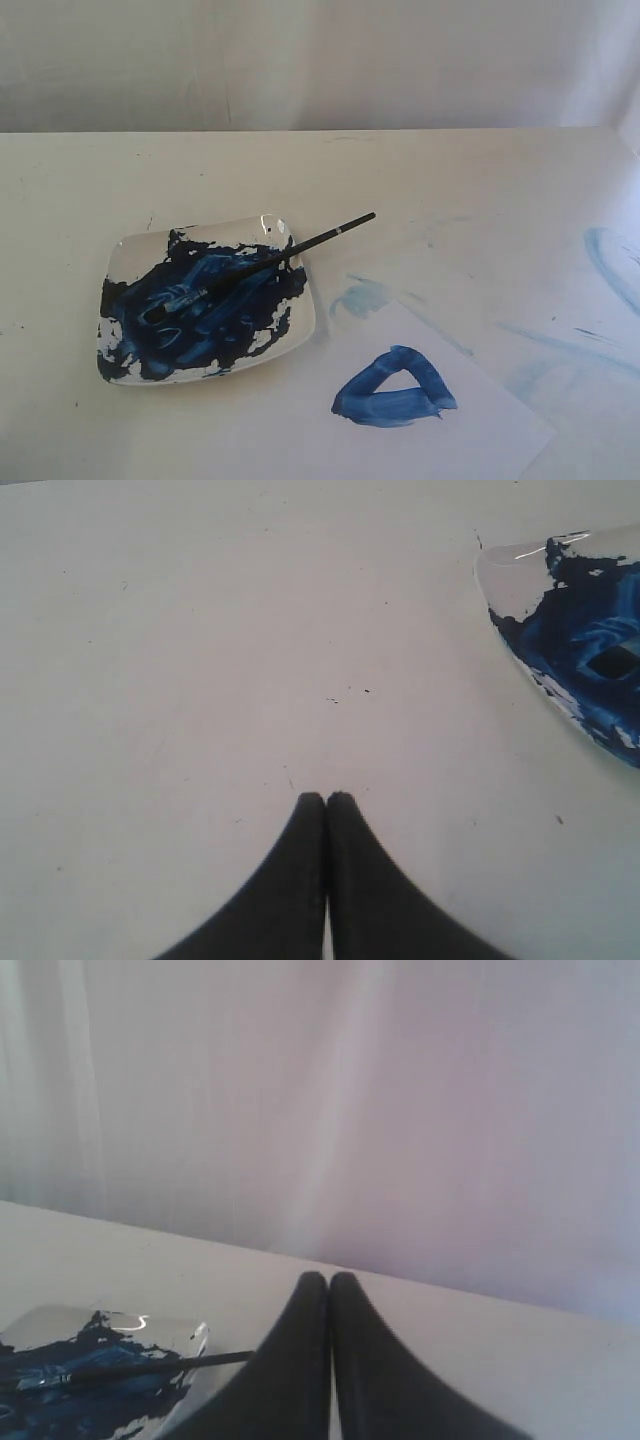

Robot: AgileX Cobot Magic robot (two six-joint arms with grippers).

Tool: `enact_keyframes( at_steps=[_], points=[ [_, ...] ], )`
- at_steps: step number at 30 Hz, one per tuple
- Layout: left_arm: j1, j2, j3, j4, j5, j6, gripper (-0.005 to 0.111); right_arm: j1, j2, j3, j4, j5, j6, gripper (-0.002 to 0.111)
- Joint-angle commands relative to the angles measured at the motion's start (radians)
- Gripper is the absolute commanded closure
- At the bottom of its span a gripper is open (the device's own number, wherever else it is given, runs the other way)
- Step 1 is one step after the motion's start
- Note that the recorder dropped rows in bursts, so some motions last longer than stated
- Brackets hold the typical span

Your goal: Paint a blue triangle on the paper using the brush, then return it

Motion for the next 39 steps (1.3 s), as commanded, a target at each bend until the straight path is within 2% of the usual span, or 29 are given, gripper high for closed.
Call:
enact_keyframes(
  at_steps=[1, 4, 7, 15, 18, 24, 39],
  points=[
    [-0.008, -0.004, 0.004, 0.004, 0.005, 0.001, 0.107, -0.006, -0.005, 0.063, -0.004, -0.001, 0.018, 0.108],
    [-0.008, -0.004, 0.004, 0.004, 0.005, 0.001, 0.107, -0.006, -0.005, 0.116, -0.035, -0.001, 0.052, 0.108],
    [-0.008, -0.004, 0.004, 0.004, 0.005, 0.001, 0.107, -0.006, -0.005, 0.167, -0.143, -0.005, 0.134, 0.108],
    [-0.008, -0.004, 0.004, 0.004, 0.005, 0.001, 0.107, -0.006, -0.005, 0.213, -0.628, -0.052, 0.721, 0.108],
    [-0.008, -0.004, 0.004, 0.004, 0.005, 0.001, 0.107, -0.006, -0.005, 0.213, -0.765, -0.052, 0.85, 0.108],
    [-0.008, -0.004, 0.004, 0.004, 0.005, 0.001, 0.107, -0.006, -0.005, 0.213, -0.901, -0.05, 0.862, 0.108],
    [-0.008, -0.004, 0.004, 0.004, 0.005, 0.001, 0.107, -0.006, -0.005, 0.213, -1.062, -0.006, 0.958, 0.108]
  ],
)
